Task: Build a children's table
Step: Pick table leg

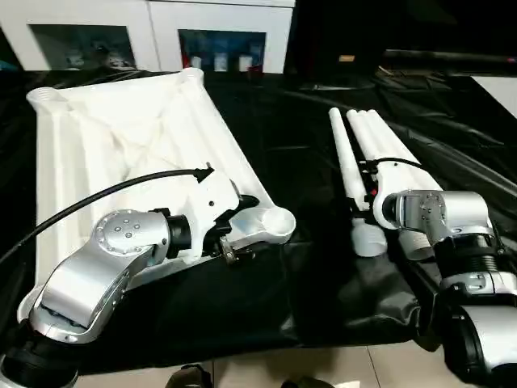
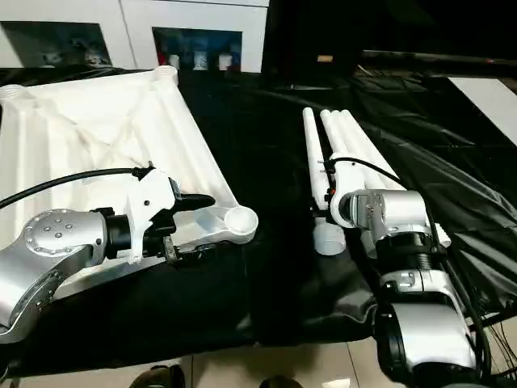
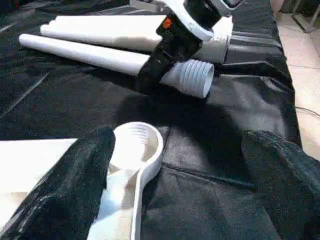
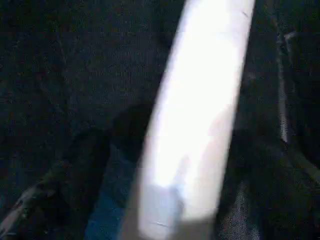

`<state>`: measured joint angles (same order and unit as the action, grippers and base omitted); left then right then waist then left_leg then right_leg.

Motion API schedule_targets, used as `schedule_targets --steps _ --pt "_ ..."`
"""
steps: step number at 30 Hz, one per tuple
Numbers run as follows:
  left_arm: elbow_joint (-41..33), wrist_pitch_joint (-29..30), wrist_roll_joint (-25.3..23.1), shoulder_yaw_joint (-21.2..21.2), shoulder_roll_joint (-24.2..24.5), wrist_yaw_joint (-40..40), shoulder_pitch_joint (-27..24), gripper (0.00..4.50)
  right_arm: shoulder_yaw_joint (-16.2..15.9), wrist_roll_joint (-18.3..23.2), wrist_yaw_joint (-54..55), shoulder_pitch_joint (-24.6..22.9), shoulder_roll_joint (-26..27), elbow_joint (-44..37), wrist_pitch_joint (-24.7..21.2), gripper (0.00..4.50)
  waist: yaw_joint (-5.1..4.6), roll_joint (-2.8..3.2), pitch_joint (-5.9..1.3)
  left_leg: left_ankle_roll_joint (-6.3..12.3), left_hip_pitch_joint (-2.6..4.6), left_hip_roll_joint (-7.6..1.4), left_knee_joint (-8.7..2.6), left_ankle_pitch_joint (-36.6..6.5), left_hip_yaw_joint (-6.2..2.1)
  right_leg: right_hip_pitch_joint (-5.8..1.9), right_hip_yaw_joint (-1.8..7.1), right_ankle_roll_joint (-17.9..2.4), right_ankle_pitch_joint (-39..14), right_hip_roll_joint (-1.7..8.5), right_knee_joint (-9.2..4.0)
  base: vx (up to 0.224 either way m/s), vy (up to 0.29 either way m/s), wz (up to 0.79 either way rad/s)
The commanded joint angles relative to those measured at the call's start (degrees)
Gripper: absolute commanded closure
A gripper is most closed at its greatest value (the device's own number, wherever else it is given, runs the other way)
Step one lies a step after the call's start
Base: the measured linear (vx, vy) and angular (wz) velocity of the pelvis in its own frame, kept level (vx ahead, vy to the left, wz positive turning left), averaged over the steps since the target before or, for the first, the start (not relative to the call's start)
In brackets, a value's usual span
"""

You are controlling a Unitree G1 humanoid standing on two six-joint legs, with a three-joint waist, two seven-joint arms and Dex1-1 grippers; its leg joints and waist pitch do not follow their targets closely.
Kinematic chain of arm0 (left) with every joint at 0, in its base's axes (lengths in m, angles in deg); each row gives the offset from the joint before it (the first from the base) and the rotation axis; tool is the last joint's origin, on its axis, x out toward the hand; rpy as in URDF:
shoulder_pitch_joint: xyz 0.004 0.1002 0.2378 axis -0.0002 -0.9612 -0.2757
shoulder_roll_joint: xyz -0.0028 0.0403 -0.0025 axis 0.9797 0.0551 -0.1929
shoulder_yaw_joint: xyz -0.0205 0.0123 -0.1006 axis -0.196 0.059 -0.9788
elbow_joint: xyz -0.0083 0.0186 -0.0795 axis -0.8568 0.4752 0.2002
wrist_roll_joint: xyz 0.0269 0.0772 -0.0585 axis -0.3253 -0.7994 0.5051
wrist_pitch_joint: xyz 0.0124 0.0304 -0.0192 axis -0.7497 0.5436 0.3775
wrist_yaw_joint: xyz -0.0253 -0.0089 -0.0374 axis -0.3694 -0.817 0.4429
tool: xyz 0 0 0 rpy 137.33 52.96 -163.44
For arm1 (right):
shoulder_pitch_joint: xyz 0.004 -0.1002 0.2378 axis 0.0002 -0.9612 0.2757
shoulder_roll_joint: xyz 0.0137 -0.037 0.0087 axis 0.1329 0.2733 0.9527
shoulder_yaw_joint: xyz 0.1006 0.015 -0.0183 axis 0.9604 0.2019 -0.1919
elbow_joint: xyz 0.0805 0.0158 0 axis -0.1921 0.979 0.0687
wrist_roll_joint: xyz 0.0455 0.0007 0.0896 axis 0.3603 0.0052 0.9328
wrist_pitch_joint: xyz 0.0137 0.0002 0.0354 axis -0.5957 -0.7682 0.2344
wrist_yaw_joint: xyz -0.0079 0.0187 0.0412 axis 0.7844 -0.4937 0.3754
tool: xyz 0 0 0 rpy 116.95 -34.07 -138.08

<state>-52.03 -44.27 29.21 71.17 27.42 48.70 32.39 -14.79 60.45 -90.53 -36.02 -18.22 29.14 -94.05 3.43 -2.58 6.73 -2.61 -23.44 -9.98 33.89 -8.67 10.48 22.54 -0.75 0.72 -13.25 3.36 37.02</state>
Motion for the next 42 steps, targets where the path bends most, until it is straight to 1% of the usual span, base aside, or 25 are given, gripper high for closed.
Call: schedule_targets --steps 1,2,5,8,15,16,18,19,20,21,22,27,28,29,30,31,32,33,35,37,38,39,40,41,42 --pt "-1.26 0.75 0.90 0.26 -0.01 -0.16 0.24 0.00 -0.67 -0.84 -0.70 0.77 -0.98 1.34 0.81 0.57 0.09 -0.20 -4.05 -1.98 2.13 -2.56 -3.56 -6.96 -0.35 -1.85 2.00 -13.21 -3.58 3.71 -4.25 0.000 0.000 0.00" --pt "-1.28 0.92 0.99 0.32 -0.01 -0.16 0.30 0.00 -0.77 -0.93 -0.85 0.82 -1.02 1.53 0.80 0.82 0.14 -0.22 -4.07 -1.86 2.00 -2.53 -3.58 -6.36 -0.35 -1.92 1.97 -13.03 -2.66 3.63 -4.12 0.000 0.000 0.00" --pt "-1.41 1.51 1.02 0.52 -0.14 -0.41 0.45 0.00 -0.94 -1.08 -1.29 1.05 -1.09 2.72 1.23 0.91 0.11 -0.28 -4.26 -1.26 1.93 -2.51 -3.46 -4.98 -0.33 -2.02 1.95 -13.03 -0.49 3.60 -3.89 0.000 0.000 0.00" --pt "-1.19 1.80 0.85 0.80 -0.99 -1.42 0.61 0.00 -1.69 -1.01 -2.31 1.10 -1.69 3.81 1.69 1.30 0.13 -0.39 -4.36 -0.54 1.82 -2.48 -3.34 -4.16 -0.21 -2.13 1.93 -13.51 1.39 3.52 -3.82 0.000 0.000 0.00" --pt "-0.59 1.78 0.67 1.66 -2.11 -2.00 1.47 0.00 -1.45 -1.37 -3.31 1.70 -2.49 5.36 2.21 1.84 0.11 -0.70 -4.23 -0.39 1.93 -2.66 -3.33 -5.29 0.02 -1.93 2.01 -13.39 -1.48 3.60 -4.12 0.000 0.000 0.00" --pt "0.09 1.15 0.34 2.09 -2.53 -2.10 1.88 0.00 -1.68 -1.50 -3.40 1.85 -2.74 5.56 2.09 2.07 0.01 -0.84 -4.19 -0.46 1.96 -2.69 -3.32 -5.10 0.12 -1.86 2.02 -13.25 -1.52 3.51 -4.13 0.000 0.000 0.00" --pt "0.76 0.37 -0.18 2.83 -2.67 -1.86 2.48 0.00 -1.90 -1.50 -3.68 2.13 -3.09 5.70 1.80 2.15 0.03 -0.78 -4.20 -0.66 2.05 -2.74 -3.32 -5.23 0.21 -1.77 2.03 -13.03 -1.59 3.49 -4.14 0.000 0.000 0.00" --pt "1.43 0.03 -0.36 3.30 -2.73 -1.44 2.91 0.00 -1.98 -1.55 -3.73 2.26 -3.13 5.84 1.74 2.20 -0.05 -0.39 -4.00 -1.01 2.07 -2.70 -3.34 -5.50 0.23 -1.61 2.06 -12.87 -1.45 3.37 -4.15 0.000 0.000 0.00" --pt "1.55 -0.06 -0.41 3.34 -2.73 -1.40 2.94 0.00 -1.98 -1.56 -3.70 2.26 -3.10 5.86 1.75 2.27 -0.04 -0.40 -4.01 -1.13 2.05 -2.68 -3.34 -5.45 0.21 -1.67 2.07 -12.79 -1.10 3.35 -4.12 0.000 0.000 0.00" --pt "2.57 0.26 -0.72 3.40 -2.68 -1.75 3.13 0.00 -2.07 -1.64 -3.54 2.02 -2.65 6.12 1.97 2.27 -0.02 -0.02 -3.95 -1.40 1.97 -2.66 -3.38 -5.52 0.14 -1.68 2.09 -12.80 -0.32 3.36 -4.02 0.000 0.000 0.00" --pt "2.84 0.56 -0.87 3.46 -2.69 -2.00 3.32 0.00 -2.12 -1.69 -3.57 1.97 -2.59 6.23 2.05 2.46 -0.09 -0.13 -3.99 -1.54 2.02 -2.63 -3.37 -5.82 0.17 -1.70 2.09 -12.81 0.08 3.29 -4.04 0.000 0.000 0.00" --pt "3.72 -0.71 -4.26 3.11 -3.32 -6.09 3.29 0.00 0.10 -0.30 -2.58 0.31 -1.99 4.96 1.86 2.65 0.10 -0.09 -4.23 -1.79 2.10 -2.83 -3.42 -6.45 0.06 -1.93 2.01 -13.41 0.74 3.45 -4.03 0.000 0.000 0.00" --pt "4.19 -2.13 -4.21 1.50 -5.10 -8.57 2.40 0.00 1.12 0.54 -2.27 -1.35 -1.55 3.08 1.82 2.65 0.17 -0.40 -4.81 -1.74 2.15 -2.86 -3.30 -6.09 0.10 -2.31 1.98 -13.67 1.34 3.46 -3.89 0.000 0.000 0.00" --pt "4.26 -3.26 -3.94 0.94 -5.76 -9.06 1.82 0.00 2.44 1.46 -1.92 -1.97 -1.17 2.02 2.09 2.65 0.28 -0.32 -4.70 -1.65 2.10 -2.88 -3.31 -5.76 0.11 -2.27 2.00 -13.69 1.83 3.54 -3.92 0.000 0.000 0.00" --pt "4.27 -3.50 -3.90 0.85 -5.87 -9.13 1.71 0.00 2.72 1.64 -1.84 -2.08 -1.09 1.82 2.16 2.66 0.49 -0.39 -4.97 -1.47 2.06 -2.92 -3.26 -5.31 0.09 -2.43 1.99 -13.88 2.69 3.65 -3.84 0.000 0.000 0.00" --pt "5.00 -4.28 -4.12 -0.34 -7.31 -11.28 1.33 0.00 4.55 3.13 -1.68 -3.16 -0.51 -0.43 2.18 2.66 0.60 -0.04 -5.26 -1.37 2.14 -2.90 -3.22 -5.08 0.04 -2.38 1.88 -14.03 3.31 3.58 -3.73 0.000 0.000 0.00" --pt "6.05 -3.59 -4.21 -1.83 -8.99 -13.72 1.37 0.00 5.69 4.11 -1.73 -4.18 -0.01 -2.48 2.51 2.66 0.56 -0.08 -5.31 -1.43 2.12 -2.91 -3.25 -5.32 0.08 -2.43 1.87 -13.91 3.62 3.49 -3.76 0.000 0.000 0.00" --pt "7.06 -2.80 -4.17 -3.12 -10.23 -15.63 1.67 0.00 6.59 4.83 -1.62 -4.98 0.49 -4.18 3.31 2.66 0.56 0.22 -5.71 -1.69 2.22 -2.97 -3.13 -5.32 0.07 -2.57 1.86 -14.07 5.17 3.49 -3.67 0.000 0.000 0.00" --pt "9.83 -3.53 -4.74 -5.19 -12.43 -19.11 3.07 0.00 8.15 6.50 -1.87 -6.76 1.38 -8.31 4.52 2.66 0.67 0.05 -5.81 -1.47 2.14 -2.82 -3.16 -6.23 0.02 -2.67 1.85 -14.09 4.71 3.54 -3.78 0.000 0.000 0.00" --pt "13.06 -2.00 -3.17 -7.68 -15.17 -21.22 6.15 0.00 8.11 7.12 -2.63 -10.23 2.26 -16.08 9.75 2.66 0.93 -0.31 -5.47 -1.16 2.20 -2.88 -3.24 -7.17 0.03 -2.39 1.94 -13.46 1.75 3.81 -4.17 0.000 0.000 0.00" --pt "14.05 -1.11 -2.32 -8.63 -16.19 -21.81 7.31 0.00 7.75 7.08 -3.01 -11.70 2.54 -19.27 12.18 2.66 1.22 -0.24 -5.46 -1.21 2.27 -2.96 -3.22 -6.96 0.04 -2.34 2.00 -12.94 1.20 3.88 -4.22 0.000 0.000 0.00" --pt "15.19 2.30 2.04 -11.99 -19.28 -22.61 9.08 0.00 8.10 8.73 -4.90 -14.65 3.12 -25.21 13.70 2.66 1.77 -0.10 -6.50 -1.08 2.57 -3.09 -2.91 -5.71 0.02 -2.75 1.88 -13.72 3.30 4.11 -3.85 0.000 0.000 0.00" --pt "16.47 5.27 6.60 -15.54 -22.47 -23.72 10.94 0.00 9.23 11.45 -6.96 -16.77 3.62 -29.80 12.50 2.66 1.70 -0.60 -6.36 -0.61 2.37 -2.98 -2.87 -5.18 0.20 -2.78 1.94 -14.18 4.62 3.80 -3.70 0.000 0.000 0.00" --pt "17.90 7.77 11.00 -18.76 -25.58 -25.12 12.89 0.00 10.80 14.83 -9.19 -18.60 4.06 -33.82 10.62 2.66 1.85 -1.10 -5.87 0.20 2.15 -2.92 -3.01 -5.07 0.16 -2.68 1.88 -14.54 5.02 3.82 -3.86 0.000 0.000 0.00" --pt "19.67 10.26 15.64 -22.09 -28.79 -27.06 14.99 0.00 12.27 18.35 -11.87 -20.90 4.62 -38.08 10.10 2.67 2.26 -0.90 -6.06 1.24 2.16 -2.95 -2.77 -5.25 0.21 -2.81 1.89 -15.88 5.54 4.08 -3.65 0.000 0.000 0.00"
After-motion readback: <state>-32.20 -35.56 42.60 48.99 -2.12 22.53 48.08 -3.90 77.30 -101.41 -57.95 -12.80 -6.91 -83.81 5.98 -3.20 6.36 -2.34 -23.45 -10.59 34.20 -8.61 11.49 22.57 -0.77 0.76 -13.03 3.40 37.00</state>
